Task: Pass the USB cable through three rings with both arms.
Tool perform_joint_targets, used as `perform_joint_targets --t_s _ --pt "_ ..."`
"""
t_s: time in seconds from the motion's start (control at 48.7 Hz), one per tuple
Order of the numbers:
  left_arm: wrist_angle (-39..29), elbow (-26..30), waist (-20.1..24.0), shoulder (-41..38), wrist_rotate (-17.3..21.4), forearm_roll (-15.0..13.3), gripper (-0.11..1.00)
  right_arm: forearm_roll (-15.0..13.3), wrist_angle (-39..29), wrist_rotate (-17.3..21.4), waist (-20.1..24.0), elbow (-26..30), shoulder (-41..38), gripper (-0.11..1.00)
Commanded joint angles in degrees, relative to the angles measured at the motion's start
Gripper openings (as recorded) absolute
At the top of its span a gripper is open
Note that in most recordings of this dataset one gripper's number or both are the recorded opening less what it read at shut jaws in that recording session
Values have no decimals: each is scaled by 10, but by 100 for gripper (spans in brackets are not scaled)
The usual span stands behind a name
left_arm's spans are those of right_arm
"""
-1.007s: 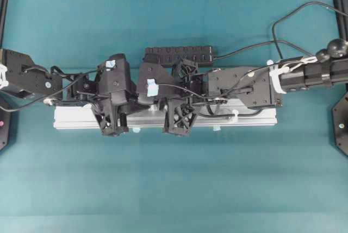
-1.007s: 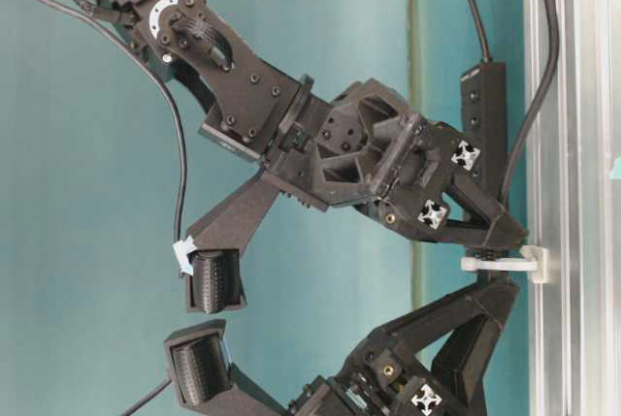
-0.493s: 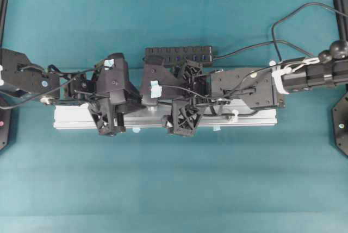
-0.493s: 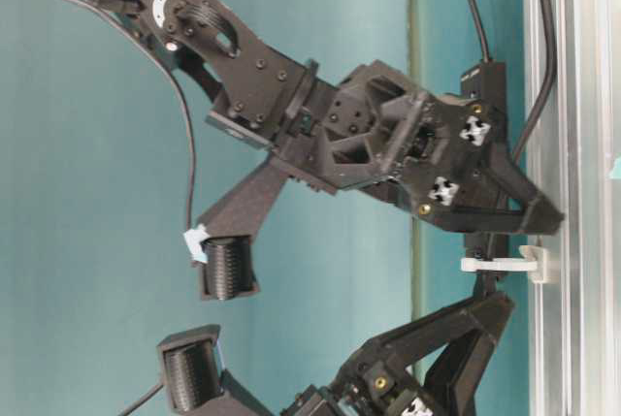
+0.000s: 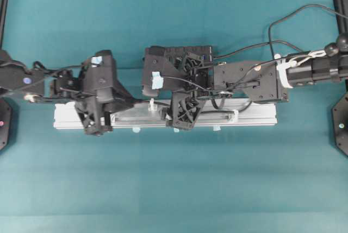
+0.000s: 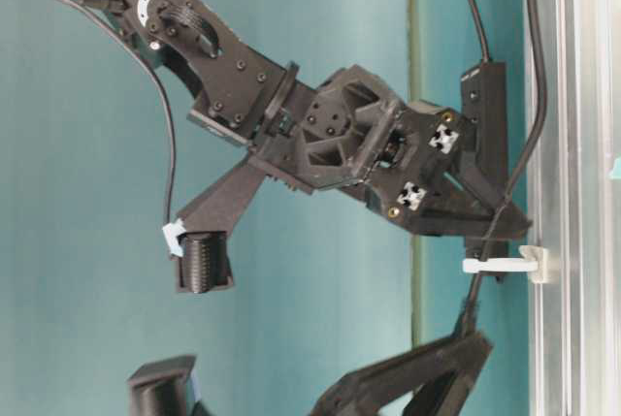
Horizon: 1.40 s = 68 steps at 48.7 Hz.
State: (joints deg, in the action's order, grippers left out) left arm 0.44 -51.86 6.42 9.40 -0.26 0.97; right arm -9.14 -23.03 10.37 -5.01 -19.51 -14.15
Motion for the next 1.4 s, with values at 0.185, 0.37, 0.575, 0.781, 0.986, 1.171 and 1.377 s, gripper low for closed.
perform_joint_targets --t_s 0.185,0.37,0.575,0.781,0.986,1.171,1.377 --pt "-17 -3 1 47 -2 1 23 -2 7 -6 3 19 14 88" --pt "-16 -1 0 76 -1 1 23 -2 27 -6 4 41 14 88" --pt "-17 -4 0 85 -1 1 23 -2 56 -6 4 60 11 87" --pt "-16 -2 1 82 2 1 23 -2 69 -6 7 65 6 87" --pt "-16 -1 1 82 4 1 23 -2 83 -6 8 63 2 83" --pt "-16 -1 0 82 3 1 23 -2 99 -5 8 63 -9 69" --pt "-15 0 1 82 3 1 23 -2 105 -6 10 64 -19 56"
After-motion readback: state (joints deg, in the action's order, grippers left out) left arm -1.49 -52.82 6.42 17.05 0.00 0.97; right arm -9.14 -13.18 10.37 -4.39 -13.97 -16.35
